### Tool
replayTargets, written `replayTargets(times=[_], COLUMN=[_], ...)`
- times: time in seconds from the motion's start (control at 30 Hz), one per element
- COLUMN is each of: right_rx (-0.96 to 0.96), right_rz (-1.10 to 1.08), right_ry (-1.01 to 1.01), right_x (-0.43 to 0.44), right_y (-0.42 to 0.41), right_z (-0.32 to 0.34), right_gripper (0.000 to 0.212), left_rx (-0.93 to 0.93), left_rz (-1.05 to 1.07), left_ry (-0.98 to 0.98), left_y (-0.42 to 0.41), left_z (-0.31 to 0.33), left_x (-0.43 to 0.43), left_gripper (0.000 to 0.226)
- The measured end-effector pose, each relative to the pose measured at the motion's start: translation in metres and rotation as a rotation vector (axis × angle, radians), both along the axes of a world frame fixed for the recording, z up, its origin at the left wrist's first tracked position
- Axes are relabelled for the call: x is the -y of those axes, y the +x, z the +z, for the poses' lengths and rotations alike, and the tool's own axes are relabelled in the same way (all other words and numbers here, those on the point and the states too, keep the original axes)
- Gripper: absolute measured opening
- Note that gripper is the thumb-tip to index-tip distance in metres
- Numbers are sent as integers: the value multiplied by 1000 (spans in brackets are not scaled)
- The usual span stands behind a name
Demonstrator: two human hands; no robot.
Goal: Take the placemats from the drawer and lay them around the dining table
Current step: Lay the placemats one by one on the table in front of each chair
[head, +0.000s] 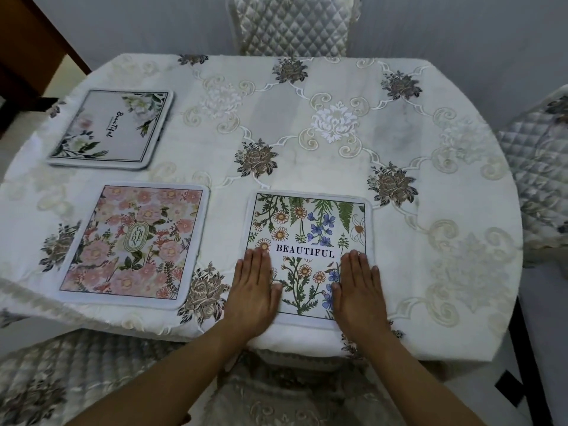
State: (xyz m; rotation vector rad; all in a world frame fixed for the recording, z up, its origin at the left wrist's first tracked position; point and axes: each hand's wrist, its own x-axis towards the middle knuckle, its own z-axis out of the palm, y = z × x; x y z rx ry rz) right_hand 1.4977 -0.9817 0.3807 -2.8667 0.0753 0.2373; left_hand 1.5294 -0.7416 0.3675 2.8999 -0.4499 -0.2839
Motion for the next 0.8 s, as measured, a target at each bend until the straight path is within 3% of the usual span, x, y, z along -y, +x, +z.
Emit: replayTargets(times=[0.17, 0.4, 0.8], right_rx=[-19, -102, -14], right_rz=[82, 233, 320], right_ry=[32, -66, -29], right_x=[-19, -31, -14], right_y=[60, 172, 180], right_z=[9, 17, 0], right_gripper=[64, 60, 61], left_rx=[-23, 4, 77], left_rz=[-114, -191, -231], left_ry=[-66, 43, -13], left_y=[64, 155, 173], left_z=[12, 16, 4], left_x=[33, 69, 53], left_gripper=[68, 60, 64])
